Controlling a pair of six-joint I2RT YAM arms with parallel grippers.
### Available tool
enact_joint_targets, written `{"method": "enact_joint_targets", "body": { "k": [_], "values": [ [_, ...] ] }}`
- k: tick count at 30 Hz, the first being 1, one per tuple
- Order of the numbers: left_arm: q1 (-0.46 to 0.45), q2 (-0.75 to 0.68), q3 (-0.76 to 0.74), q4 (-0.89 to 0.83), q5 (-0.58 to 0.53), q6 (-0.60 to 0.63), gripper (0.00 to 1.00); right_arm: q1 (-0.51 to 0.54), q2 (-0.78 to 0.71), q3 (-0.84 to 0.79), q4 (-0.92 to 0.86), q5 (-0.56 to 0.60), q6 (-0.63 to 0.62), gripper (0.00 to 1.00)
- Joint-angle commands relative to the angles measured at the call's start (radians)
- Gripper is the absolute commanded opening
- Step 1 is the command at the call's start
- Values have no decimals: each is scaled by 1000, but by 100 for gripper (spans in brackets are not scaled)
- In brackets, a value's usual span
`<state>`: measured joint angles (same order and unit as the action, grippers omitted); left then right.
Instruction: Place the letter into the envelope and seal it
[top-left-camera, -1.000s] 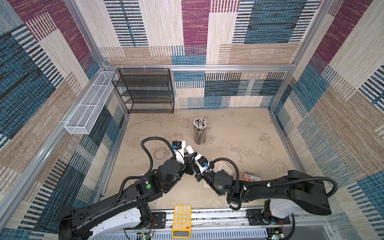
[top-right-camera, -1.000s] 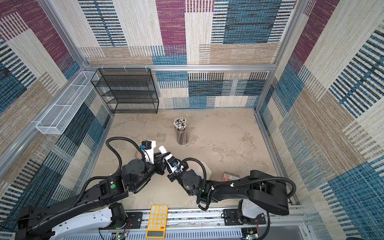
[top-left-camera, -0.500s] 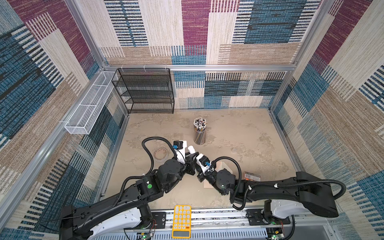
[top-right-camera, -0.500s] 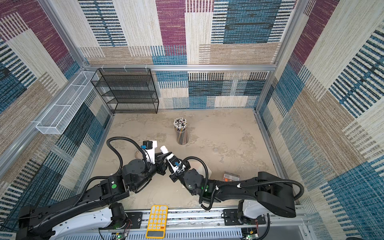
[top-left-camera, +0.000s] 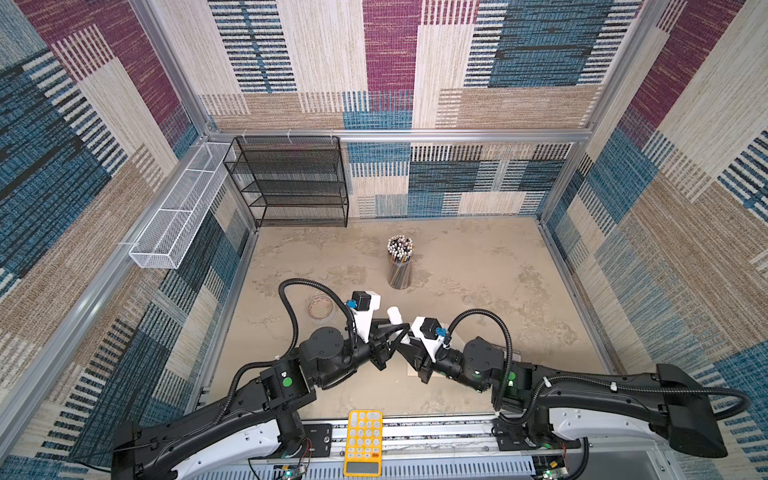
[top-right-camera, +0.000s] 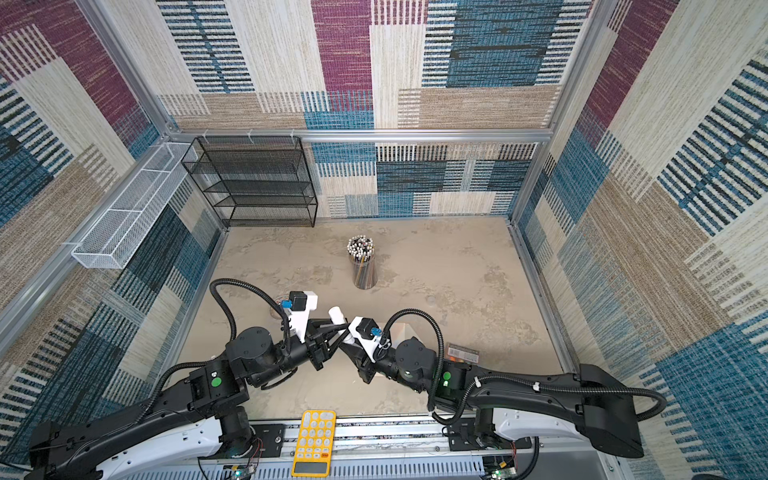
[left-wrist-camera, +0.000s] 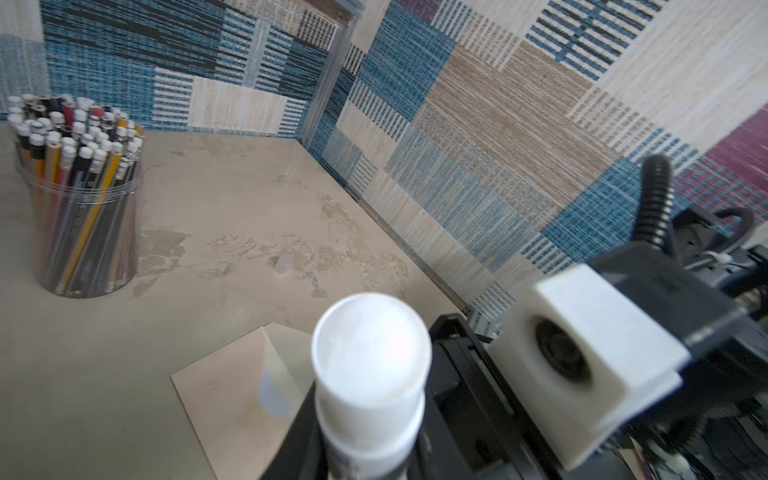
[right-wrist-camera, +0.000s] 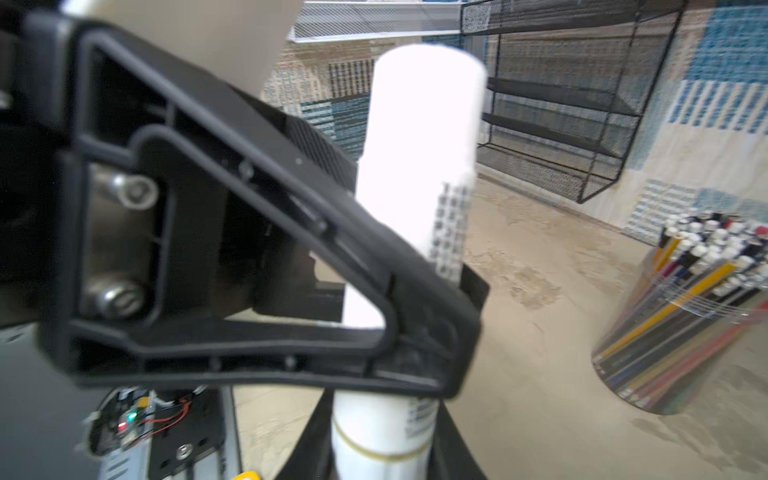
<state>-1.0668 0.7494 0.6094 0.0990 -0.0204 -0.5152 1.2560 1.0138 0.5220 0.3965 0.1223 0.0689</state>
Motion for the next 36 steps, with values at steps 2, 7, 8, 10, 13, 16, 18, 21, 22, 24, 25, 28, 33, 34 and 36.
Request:
{"method": "enact_joint_targets", "body": {
  "k": [2, 7, 8, 10, 13, 16, 18, 21, 22, 24, 25, 28, 33, 34, 36],
  "values": [
    [0, -36, -55, -38, 225, 43, 0, 6, -62, -10, 146, -400, 44, 10],
    [1, -89, -98, 7, 343, 34, 0, 2, -107, -20, 127, -522, 74, 9],
    [1, -94, -102, 13, 359, 33, 0, 0, -111, -19, 125, -545, 80, 10],
    [1, -104, -108, 22, 379, 30, 0, -1, -110, -13, 115, -584, 95, 9],
    [0, -110, -108, 11, 383, 30, 0, -3, -106, 7, 81, -622, 100, 11],
    [1, -118, -109, 0, 364, 34, 0, -5, -107, 16, 45, -597, 81, 13],
    [0, -129, -111, -7, 337, 33, 0, -4, -110, 17, 22, -565, 63, 19],
    [1, -160, -107, -35, 241, 37, 0, -4, -118, 9, -12, -483, 15, 37],
    [-1, -171, -101, -54, 192, 37, 0, -4, -123, 0, -17, -440, 0, 46],
    [1, -188, -83, -102, 73, 26, 0, -5, -133, -28, -16, -347, -42, 57],
    [1, -195, -75, -124, 0, 12, 0, -4, -139, -46, -1, -285, -55, 59],
    [1, -197, -48, -172, -202, -43, 0, -4, -161, -115, 124, -139, -69, 61],
    [1, -105, 27, -191, -354, -19, 0, 5, -66, -102, 223, 64, -91, 62],
    [0, -79, 43, -191, -385, -15, 0, 8, -30, -88, 234, 93, -98, 62],
    [-2, -21, 73, -193, -435, -21, 0, 18, 39, -56, 260, 156, -112, 63]
  ]
}}
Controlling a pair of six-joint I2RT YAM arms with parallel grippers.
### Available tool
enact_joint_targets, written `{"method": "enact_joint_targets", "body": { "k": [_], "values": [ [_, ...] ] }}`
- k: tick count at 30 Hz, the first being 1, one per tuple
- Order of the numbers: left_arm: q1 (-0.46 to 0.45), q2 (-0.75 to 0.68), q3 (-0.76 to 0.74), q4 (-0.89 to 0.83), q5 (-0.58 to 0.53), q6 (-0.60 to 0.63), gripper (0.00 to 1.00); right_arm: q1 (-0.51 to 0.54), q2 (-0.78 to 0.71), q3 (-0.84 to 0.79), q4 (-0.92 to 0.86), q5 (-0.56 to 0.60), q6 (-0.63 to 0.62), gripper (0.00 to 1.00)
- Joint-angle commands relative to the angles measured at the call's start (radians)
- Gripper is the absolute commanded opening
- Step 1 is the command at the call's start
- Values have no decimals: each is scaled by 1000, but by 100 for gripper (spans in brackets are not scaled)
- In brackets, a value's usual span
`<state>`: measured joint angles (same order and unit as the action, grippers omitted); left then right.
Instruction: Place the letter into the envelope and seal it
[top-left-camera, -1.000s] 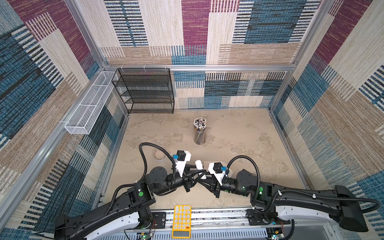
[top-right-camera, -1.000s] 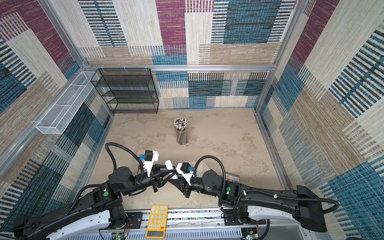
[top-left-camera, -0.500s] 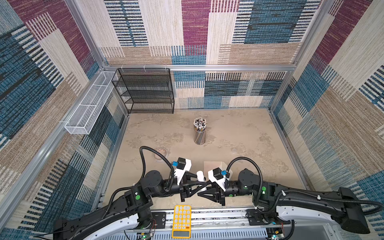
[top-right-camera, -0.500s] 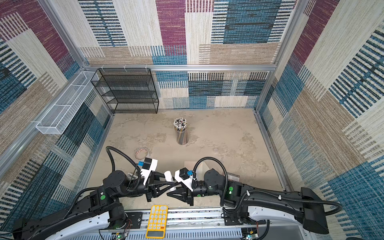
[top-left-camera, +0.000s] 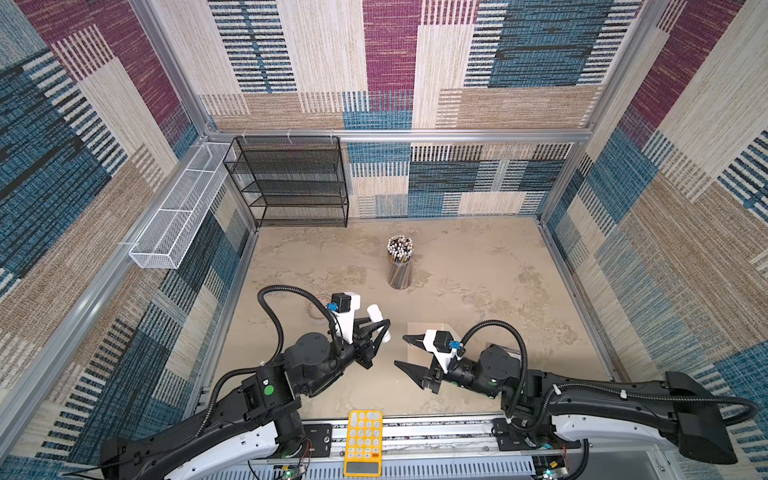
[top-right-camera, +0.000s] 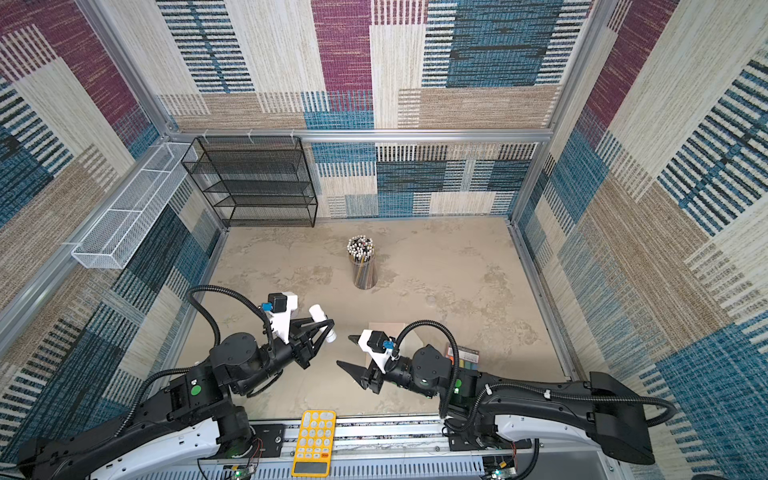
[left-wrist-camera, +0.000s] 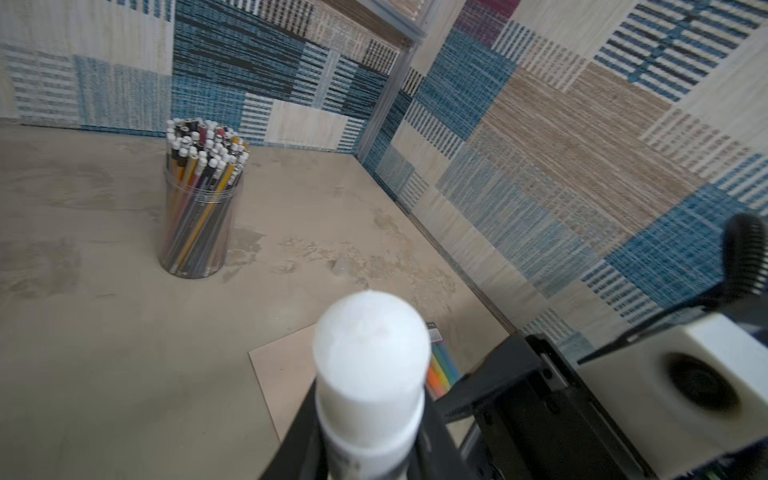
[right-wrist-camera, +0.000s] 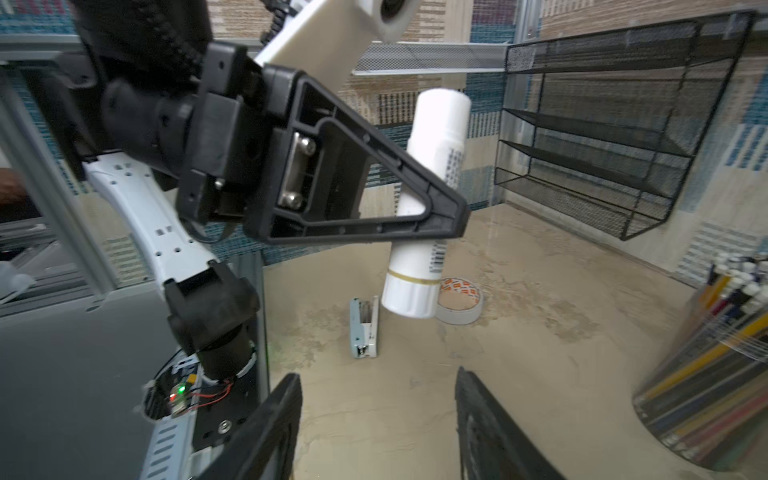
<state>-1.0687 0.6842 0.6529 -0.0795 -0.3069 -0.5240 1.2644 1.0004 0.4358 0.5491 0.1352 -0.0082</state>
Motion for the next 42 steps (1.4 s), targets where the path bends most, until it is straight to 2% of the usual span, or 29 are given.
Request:
{"method": "enact_joint_targets", "body": {
  "k": [1, 6, 14, 19, 25, 38, 40, 42],
  "values": [
    [0, 73, 43, -13, -169, -15, 0, 15, 92, 51, 115, 182, -43, 63],
    [0, 170, 88, 17, -220, -31, 0, 33, 246, 131, 166, 335, -64, 64],
    [-4, 189, 95, 44, -211, -39, 0, 33, 348, 210, 155, 462, -63, 64],
    [-6, 171, 83, 47, -203, -45, 0, 29, 382, 234, 137, 478, -64, 62],
    [-5, 164, 85, 50, -176, -41, 0, 23, 402, 245, 140, 482, -64, 47],
    [-6, 186, 91, 52, -143, -34, 0, 22, 403, 235, 191, 474, -101, 27],
    [-6, 186, 91, 55, -144, -34, 0, 21, 402, 232, 192, 469, -99, 26],
    [-6, 184, 90, 55, -147, -33, 0, 21, 402, 232, 185, 462, -95, 30]
  ]
}}
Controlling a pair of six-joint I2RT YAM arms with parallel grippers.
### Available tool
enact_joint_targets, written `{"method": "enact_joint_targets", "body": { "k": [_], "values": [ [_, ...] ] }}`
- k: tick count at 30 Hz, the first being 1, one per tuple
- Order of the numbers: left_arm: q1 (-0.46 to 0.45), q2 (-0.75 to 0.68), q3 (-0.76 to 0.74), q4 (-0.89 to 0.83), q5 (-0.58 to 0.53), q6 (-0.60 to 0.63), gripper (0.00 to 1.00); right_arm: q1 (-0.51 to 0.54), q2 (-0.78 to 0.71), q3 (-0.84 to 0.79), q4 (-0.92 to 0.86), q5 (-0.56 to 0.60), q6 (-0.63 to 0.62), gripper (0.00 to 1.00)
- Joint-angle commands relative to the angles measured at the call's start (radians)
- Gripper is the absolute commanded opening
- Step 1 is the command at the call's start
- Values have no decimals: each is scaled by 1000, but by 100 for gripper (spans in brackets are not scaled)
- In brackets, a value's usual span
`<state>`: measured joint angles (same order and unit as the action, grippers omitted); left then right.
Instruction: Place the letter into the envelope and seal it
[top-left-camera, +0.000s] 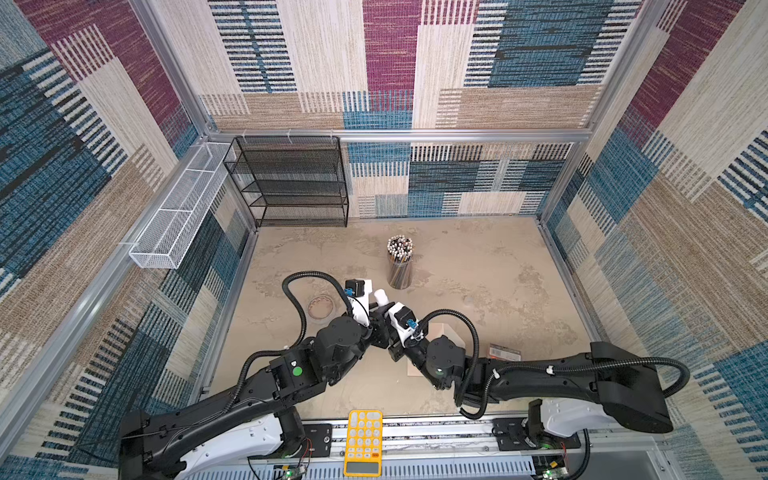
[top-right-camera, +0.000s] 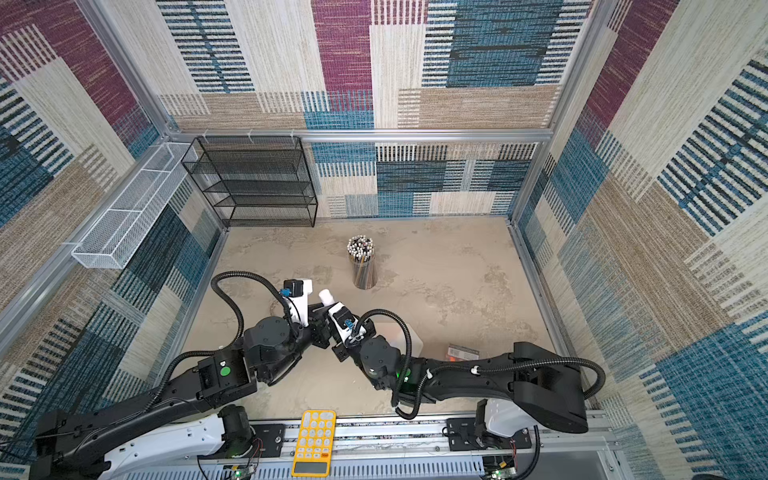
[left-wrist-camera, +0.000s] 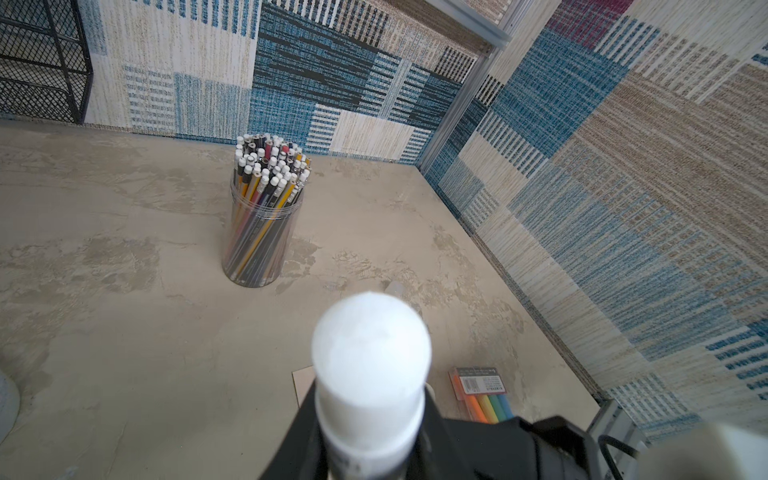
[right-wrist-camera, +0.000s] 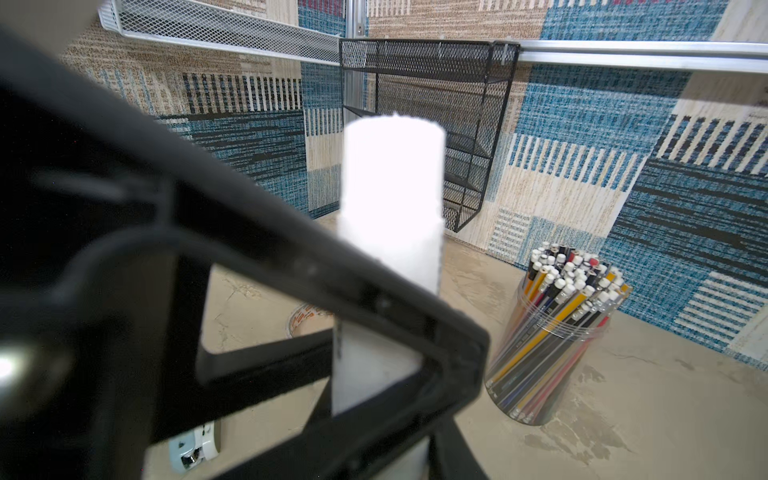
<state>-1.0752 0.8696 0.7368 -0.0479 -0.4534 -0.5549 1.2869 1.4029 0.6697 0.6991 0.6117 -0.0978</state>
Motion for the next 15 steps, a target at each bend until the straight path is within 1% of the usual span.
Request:
{"method": "enact_joint_targets", "body": {
  "k": [1, 3, 6, 11, 15],
  "values": [
    [1, -4, 7, 23, -2, -2, 0, -1, 0, -2, 30, -17, -2, 35],
    [1, -9, 6, 24, -4, 0, 0, -1, 1, -4, 22, -23, 3, 44],
    [0, -16, 7, 23, -5, 4, 0, -1, -3, -12, 18, -27, 11, 45],
    [1, -24, 5, 13, -4, 4, 0, -3, -27, -42, 26, -33, 17, 33],
    [0, -16, 1, 25, 2, 0, 0, -3, -36, -36, 21, -42, 6, 31]
  ]
}}
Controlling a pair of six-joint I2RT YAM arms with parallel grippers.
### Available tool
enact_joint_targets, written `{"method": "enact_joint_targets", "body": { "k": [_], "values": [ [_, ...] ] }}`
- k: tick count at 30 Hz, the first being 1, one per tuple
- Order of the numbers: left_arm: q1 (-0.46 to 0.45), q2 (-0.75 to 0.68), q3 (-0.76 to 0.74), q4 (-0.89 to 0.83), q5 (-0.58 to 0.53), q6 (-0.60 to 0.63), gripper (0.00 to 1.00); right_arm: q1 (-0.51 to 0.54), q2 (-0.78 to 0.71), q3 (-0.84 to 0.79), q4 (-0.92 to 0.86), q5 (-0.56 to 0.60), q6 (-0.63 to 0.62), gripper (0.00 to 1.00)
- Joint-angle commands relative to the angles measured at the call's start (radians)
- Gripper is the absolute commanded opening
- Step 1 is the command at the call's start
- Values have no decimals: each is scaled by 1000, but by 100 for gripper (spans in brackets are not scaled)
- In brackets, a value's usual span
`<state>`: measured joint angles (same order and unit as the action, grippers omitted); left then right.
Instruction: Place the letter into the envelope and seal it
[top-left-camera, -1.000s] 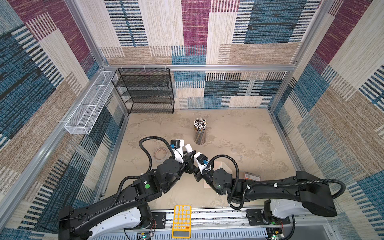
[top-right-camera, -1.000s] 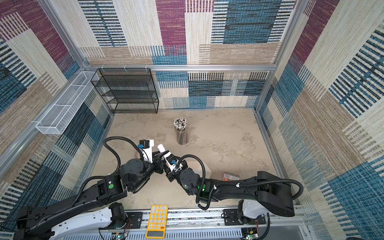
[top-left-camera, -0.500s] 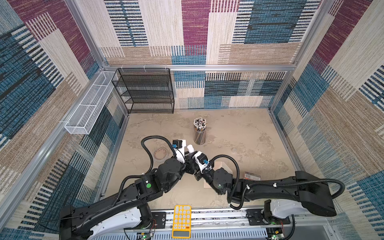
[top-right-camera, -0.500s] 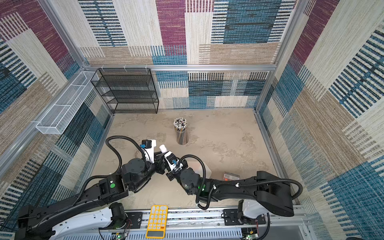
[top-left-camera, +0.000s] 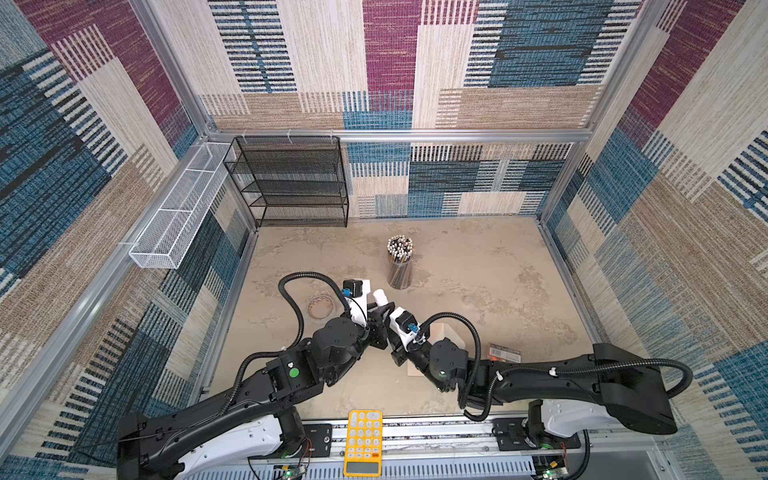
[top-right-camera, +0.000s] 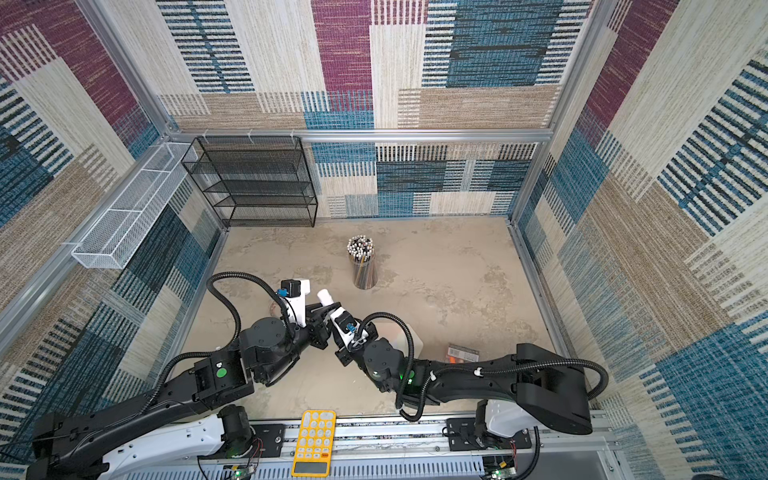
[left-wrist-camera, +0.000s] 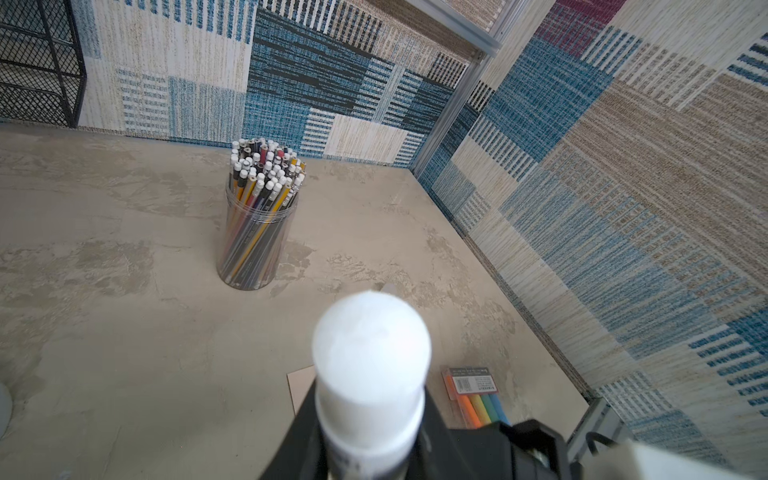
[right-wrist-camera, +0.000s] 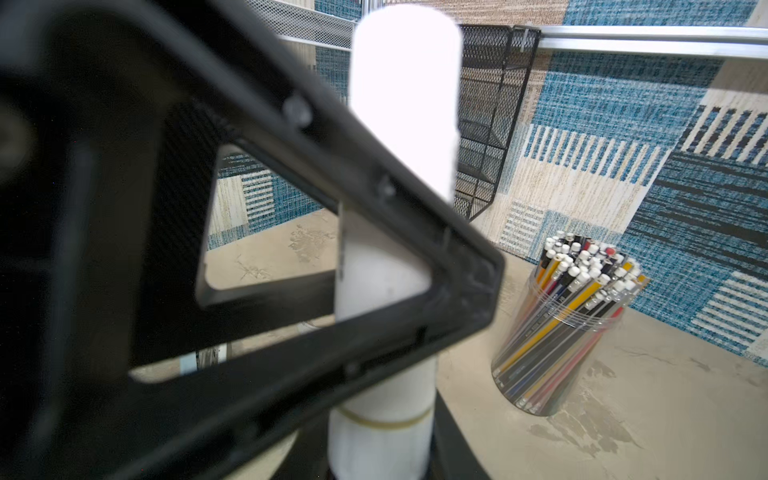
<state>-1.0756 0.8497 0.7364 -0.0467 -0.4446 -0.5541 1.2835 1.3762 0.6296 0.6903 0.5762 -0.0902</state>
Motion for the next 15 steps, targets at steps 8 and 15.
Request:
{"method": "enact_joint_targets", "body": {
  "k": [8, 15],
  "values": [
    [1, 24, 8, 24, 0, -1, 0, 0, -13, 19, 12, -12, -16, 31],
    [1, 20, 14, 20, -3, 5, 0, 0, -8, 14, 10, -25, -10, 29]
  ]
}}
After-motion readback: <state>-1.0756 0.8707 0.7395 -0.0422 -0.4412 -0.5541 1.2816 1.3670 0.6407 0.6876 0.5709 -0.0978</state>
